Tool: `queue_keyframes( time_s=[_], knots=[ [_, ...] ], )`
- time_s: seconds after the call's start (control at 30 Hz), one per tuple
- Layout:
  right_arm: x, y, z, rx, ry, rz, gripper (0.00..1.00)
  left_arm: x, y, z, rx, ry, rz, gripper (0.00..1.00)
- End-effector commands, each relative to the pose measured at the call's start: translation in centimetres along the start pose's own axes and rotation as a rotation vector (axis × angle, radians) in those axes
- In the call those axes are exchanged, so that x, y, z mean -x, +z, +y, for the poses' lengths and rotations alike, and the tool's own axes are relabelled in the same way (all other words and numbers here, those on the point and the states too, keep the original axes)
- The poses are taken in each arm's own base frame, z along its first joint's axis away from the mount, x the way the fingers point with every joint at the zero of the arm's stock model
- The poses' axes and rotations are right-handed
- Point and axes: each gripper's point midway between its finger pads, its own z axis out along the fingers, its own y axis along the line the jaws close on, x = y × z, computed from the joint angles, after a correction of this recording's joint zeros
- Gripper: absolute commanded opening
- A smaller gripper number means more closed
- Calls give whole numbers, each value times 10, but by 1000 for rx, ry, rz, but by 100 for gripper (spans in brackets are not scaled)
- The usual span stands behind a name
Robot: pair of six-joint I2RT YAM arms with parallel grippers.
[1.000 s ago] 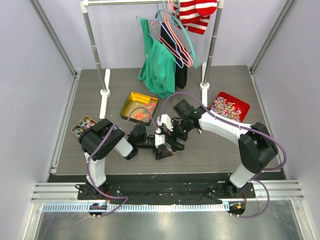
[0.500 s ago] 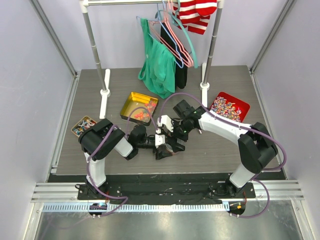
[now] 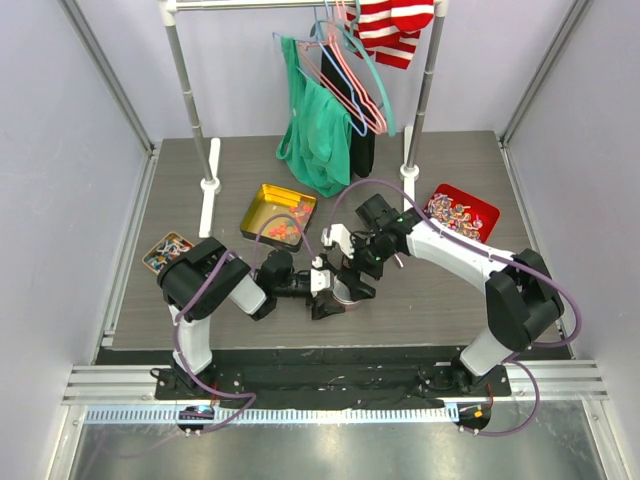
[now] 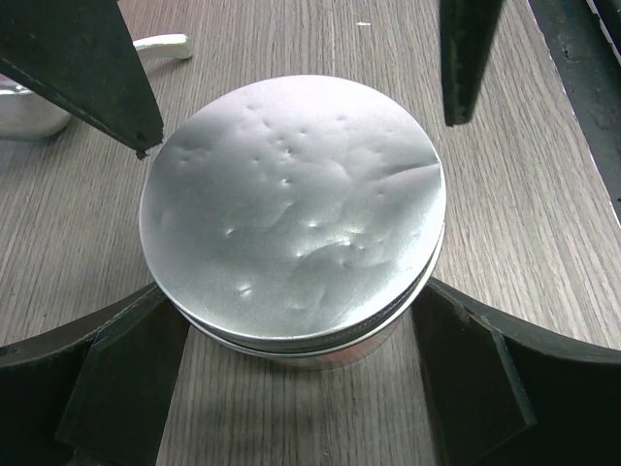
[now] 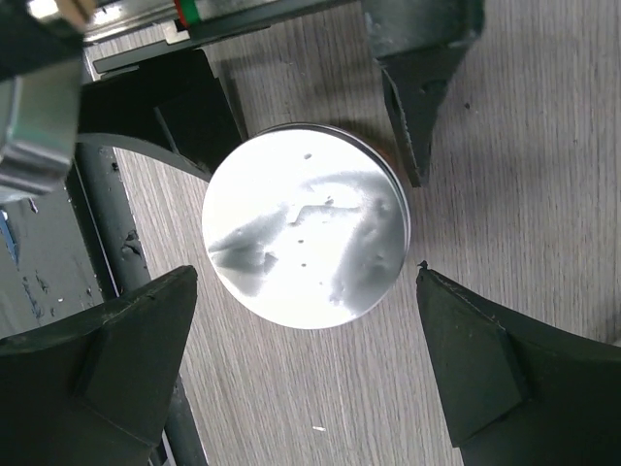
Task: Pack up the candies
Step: Screw the bottle lid onto the packing bottle.
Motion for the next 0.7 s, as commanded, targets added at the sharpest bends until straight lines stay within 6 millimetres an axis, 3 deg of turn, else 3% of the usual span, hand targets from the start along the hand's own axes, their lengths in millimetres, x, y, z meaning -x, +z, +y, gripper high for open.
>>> queue_keyframes(
  time_s=[0.0,0.2,0.33,0.47,0.67],
  knots=[
    [19,-13,-3,-13,-10,-63,100,13,4,12,27,60,-32,97],
    [26,-11,-22,-47,71,-116,97,13,3,11,27,58,-31,97],
    [33,-11,-29,-54,104,-152,87,13,4,11,25,60,-32,97],
    [36,-7,-38,-95,135,-171,84,13,4,11,25,60,-32,97],
    [37,-2,-46,-120,164,-177,66,13,4,11,24,58,-32,97]
  ],
)
